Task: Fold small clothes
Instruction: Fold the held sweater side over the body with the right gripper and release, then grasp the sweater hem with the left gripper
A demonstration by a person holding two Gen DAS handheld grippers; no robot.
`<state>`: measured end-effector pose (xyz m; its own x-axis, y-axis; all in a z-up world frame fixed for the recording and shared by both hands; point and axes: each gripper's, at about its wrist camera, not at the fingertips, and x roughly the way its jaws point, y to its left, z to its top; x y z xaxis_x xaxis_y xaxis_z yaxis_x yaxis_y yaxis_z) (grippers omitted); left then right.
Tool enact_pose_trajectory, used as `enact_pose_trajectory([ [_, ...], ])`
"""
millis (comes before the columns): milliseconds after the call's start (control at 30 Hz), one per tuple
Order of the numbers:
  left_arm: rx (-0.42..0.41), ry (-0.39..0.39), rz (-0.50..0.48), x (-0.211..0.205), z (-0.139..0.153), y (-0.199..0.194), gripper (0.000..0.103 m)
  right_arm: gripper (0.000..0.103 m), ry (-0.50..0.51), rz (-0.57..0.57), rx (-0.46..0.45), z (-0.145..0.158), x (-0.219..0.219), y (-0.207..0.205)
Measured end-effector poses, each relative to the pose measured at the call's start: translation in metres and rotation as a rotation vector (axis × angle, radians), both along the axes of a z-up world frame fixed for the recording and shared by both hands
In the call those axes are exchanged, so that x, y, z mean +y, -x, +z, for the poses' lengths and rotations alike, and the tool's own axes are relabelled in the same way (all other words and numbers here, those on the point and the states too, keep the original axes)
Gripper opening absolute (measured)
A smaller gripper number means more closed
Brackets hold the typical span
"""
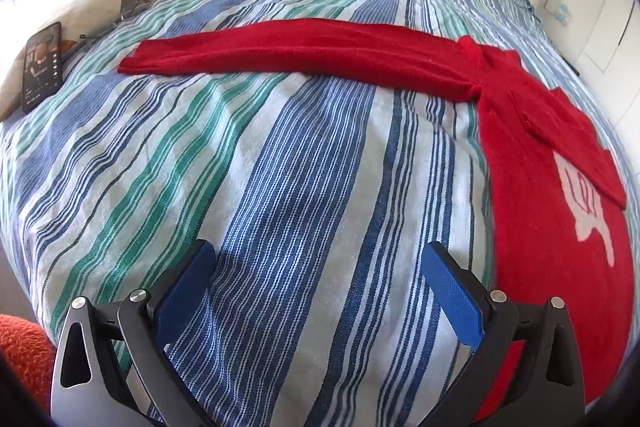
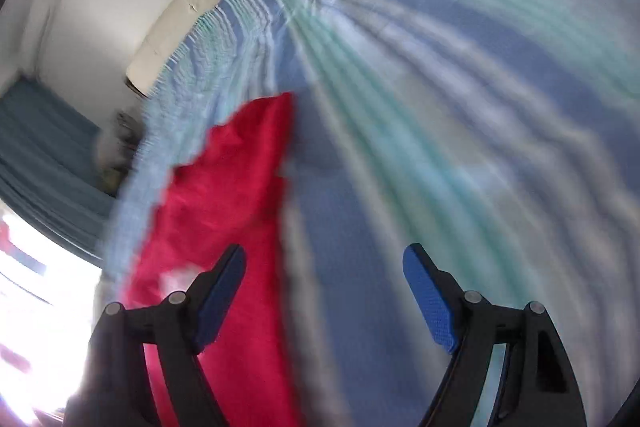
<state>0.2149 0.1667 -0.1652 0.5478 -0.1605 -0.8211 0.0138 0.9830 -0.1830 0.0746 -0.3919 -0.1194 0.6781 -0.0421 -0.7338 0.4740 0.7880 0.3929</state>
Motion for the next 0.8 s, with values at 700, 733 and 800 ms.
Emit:
enact_pose_trajectory([
  [700,-0.007,-0.133,-0.048,-0.016,-0.014,0.007,0.103,0.103,0.309,-0.047,0.273,-0.049,0.025,0.040],
  [733,-0.006,-0.132,-0.049,-0.016,-0.014,0.007,0.103,0.103,0.310,-0.050,0.273,-0.049,0.025,0.037],
  [800,-0.001,-0.131,-0.046,-0.016,-0.013,0.007,0.103,0.103,0.309,-0.044,0.272,-0.049,0.025,0.037],
])
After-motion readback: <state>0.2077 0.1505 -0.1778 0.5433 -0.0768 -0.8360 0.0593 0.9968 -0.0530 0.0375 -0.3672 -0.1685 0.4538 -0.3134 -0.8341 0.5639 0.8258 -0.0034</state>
